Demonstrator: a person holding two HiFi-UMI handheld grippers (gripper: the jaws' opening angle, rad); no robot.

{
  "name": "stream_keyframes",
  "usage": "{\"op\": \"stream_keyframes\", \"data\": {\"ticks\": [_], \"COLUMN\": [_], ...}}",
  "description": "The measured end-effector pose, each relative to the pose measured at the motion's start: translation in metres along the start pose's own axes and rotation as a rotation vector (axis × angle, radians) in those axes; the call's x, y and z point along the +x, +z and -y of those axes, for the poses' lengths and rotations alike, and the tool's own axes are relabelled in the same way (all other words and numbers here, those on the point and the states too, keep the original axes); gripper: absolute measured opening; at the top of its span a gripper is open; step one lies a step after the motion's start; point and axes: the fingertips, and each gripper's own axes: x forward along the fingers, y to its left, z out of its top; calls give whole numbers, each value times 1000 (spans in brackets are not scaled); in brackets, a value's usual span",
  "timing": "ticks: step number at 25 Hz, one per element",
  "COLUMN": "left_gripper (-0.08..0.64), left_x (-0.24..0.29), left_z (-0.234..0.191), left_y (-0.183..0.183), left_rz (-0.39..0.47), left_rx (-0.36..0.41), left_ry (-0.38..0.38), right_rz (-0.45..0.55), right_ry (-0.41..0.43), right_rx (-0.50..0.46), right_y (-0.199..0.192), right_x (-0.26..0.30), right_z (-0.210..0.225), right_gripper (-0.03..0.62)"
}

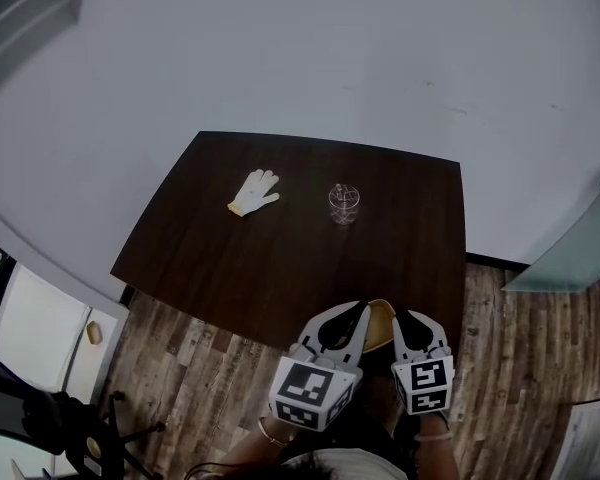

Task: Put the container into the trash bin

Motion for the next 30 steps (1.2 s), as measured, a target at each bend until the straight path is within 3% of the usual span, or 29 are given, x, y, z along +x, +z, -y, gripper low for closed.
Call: {"op": "stream_keyframes", "data": {"ticks": [12, 30], "left_gripper": [15, 15], "left_x": [41, 74], "left_z": [-40, -88], "left_y": [-10, -30], "left_rz": [-32, -90], "left_rx": [-27, -63], "left_ry": [58, 137], "right_rz": [-170, -405], "right_ry": [79, 101], "right_rx": [-14, -67], "right_y": [-56, -142], "right_x": [73, 135], "right_z": [14, 34], "right_gripper": [91, 92]}}
